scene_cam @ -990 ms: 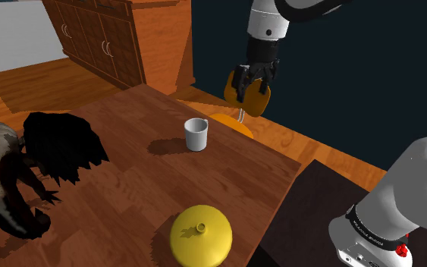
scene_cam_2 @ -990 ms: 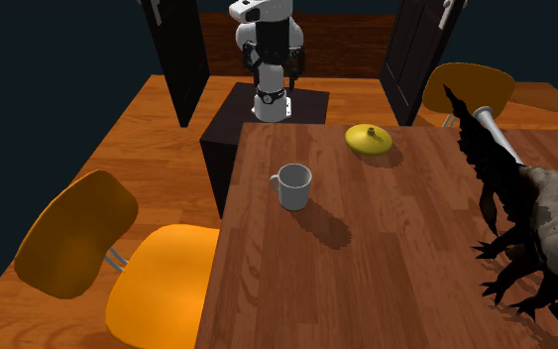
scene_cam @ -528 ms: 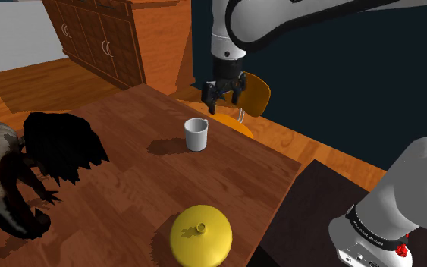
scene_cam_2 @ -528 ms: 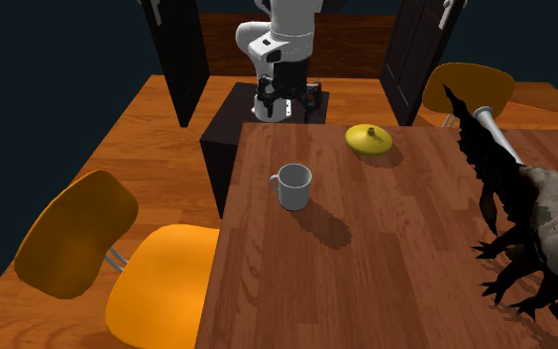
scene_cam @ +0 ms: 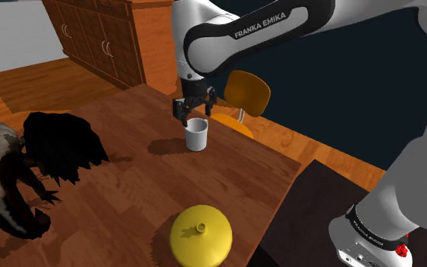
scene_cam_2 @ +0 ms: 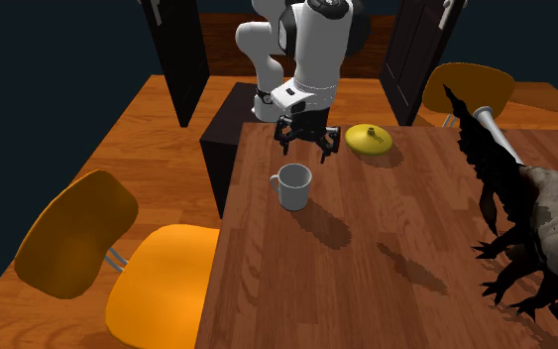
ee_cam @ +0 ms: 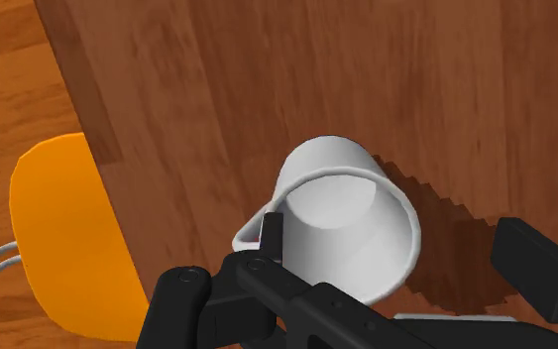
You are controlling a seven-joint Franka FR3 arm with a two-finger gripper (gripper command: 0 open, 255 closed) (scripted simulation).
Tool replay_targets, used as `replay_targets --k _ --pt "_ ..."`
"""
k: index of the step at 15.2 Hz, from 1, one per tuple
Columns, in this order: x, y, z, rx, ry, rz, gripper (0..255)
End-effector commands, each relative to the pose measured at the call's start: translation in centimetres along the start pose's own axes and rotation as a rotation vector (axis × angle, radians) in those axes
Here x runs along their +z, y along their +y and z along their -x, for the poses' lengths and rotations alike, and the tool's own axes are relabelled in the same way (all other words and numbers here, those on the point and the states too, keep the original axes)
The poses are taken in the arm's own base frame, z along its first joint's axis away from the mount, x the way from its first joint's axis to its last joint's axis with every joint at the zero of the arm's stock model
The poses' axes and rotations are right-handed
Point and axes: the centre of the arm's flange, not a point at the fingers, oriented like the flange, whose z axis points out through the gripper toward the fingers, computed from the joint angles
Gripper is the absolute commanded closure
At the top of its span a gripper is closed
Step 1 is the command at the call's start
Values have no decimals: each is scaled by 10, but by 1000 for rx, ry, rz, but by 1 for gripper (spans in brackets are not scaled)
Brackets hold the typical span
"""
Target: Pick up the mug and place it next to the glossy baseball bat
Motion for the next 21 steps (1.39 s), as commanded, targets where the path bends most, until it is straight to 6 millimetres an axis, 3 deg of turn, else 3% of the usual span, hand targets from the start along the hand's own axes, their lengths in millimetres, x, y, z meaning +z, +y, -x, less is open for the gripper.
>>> replay_targets --k 1,3,11,19,20,21 --pt "17 -15 -16 -3 -2 10 0" --pt "31 -31 -31 -5 -4 19 0" --pt "71 -30 -31 -5 -4 19 0" --pt "71 -30 -31 -5 -4 19 0" --pt "71 -30 -31 -5 -4 19 255" --pt "71 -30 -31 -5 -4 19 255"
